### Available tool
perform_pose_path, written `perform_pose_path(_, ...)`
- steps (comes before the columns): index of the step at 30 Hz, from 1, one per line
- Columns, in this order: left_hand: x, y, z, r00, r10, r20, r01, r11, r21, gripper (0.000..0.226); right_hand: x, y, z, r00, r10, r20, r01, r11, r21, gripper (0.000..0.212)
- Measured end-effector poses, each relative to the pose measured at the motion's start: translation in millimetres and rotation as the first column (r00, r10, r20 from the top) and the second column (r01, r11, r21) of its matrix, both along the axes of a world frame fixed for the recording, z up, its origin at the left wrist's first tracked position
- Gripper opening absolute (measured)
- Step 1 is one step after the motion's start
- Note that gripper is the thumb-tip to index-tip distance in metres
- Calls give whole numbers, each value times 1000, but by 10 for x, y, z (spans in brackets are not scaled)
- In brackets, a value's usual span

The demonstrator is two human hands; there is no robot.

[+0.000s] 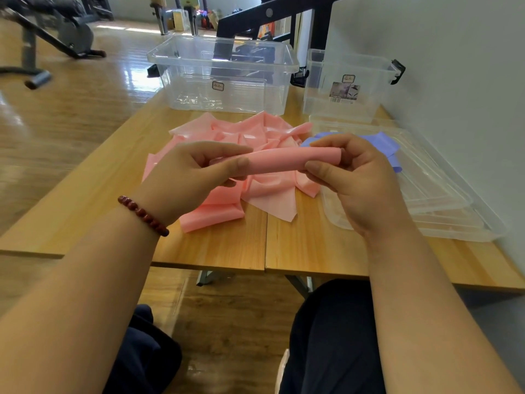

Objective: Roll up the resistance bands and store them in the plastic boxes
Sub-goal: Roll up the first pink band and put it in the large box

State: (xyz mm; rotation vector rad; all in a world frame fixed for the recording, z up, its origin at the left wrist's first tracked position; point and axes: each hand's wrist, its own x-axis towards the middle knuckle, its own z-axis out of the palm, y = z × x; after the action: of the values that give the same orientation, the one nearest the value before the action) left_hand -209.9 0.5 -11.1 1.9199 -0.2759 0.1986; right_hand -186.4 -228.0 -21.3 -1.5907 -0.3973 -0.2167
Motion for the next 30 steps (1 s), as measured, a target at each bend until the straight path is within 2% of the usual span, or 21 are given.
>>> perform_pose_path(4,13,-8,-10,1000,24,10,-24,996,-83,21,30,-22,-28,998,-33,60,37,998,-57,40)
perform_pose_path(8,27,-4,-54,990,101,96,-98,994,-37,21,46,-12,-60,992,-72,100,90,979,-185,43)
perform_pose_path(11,35,-20,-85,973,150,176,-168,981,93,25,50,10,-87,969,-133,209,213,880,-424,50)
perform_pose_path(14,45,-53,-116,964,130,233,-158,982,107,29,45,88,-102,895,-104,435,353,761,-544,55)
perform_pose_path(17,63,-59,-143,948,104,302,-140,985,98,31,55,193,-153,791,5,612,456,662,-594,51)
perform_pose_path(23,90,-24,-181,921,73,383,-120,988,99,32,85,294,-139,690,-6,724,572,617,-541,38)
perform_pose_path(25,95,-22,-179,897,55,439,-145,974,176,31,112,305,-126,654,5,756,603,601,-525,34)
perform_pose_path(27,108,-23,-177,852,3,524,-204,923,326,28,149,299,-144,618,36,785,636,565,-526,30)
perform_pose_path(30,99,-88,-176,821,-44,569,-348,751,561,38,183,260,-183,598,46,800,671,518,-531,30)
